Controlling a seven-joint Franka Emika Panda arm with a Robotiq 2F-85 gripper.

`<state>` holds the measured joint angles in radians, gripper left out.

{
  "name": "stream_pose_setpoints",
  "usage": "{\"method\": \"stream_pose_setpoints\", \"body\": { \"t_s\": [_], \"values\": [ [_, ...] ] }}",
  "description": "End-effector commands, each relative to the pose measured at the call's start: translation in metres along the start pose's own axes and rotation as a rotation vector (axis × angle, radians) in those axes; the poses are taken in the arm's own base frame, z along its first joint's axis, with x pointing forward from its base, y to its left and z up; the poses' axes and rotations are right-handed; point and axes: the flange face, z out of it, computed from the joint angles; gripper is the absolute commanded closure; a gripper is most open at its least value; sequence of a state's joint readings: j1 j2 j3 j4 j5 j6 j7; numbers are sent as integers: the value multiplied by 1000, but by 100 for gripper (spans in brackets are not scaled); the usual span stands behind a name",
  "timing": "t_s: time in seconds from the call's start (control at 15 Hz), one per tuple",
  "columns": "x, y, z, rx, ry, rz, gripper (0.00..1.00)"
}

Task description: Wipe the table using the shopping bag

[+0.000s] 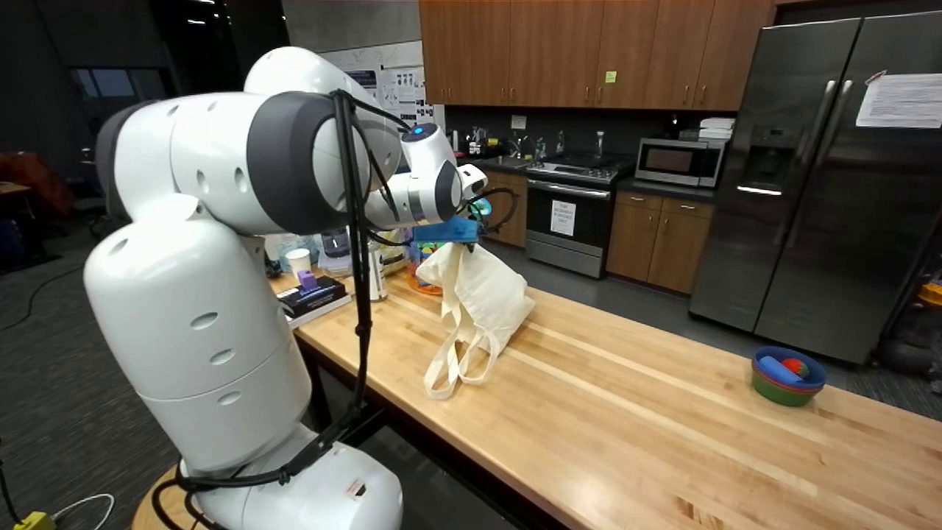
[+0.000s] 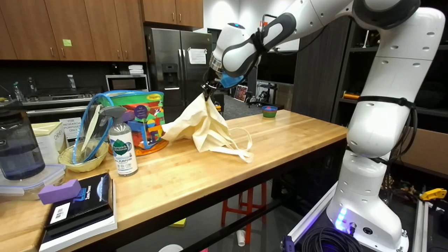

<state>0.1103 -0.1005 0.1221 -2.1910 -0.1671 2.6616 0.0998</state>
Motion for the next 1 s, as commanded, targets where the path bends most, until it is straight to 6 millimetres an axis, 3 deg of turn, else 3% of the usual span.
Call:
{"method": "stream_pose_setpoints", "body": {
  "t_s": [0.0,0.27,0.67,0.93],
  "values": [
    [-18,-27,-7,29,-79,-93,100],
    [-57,-27,8,-5,-263,-109,100],
    [-103,9,15,-67,-395,-45,100],
    [-135,45,12,-115,-459,27,100]
  ]
}}
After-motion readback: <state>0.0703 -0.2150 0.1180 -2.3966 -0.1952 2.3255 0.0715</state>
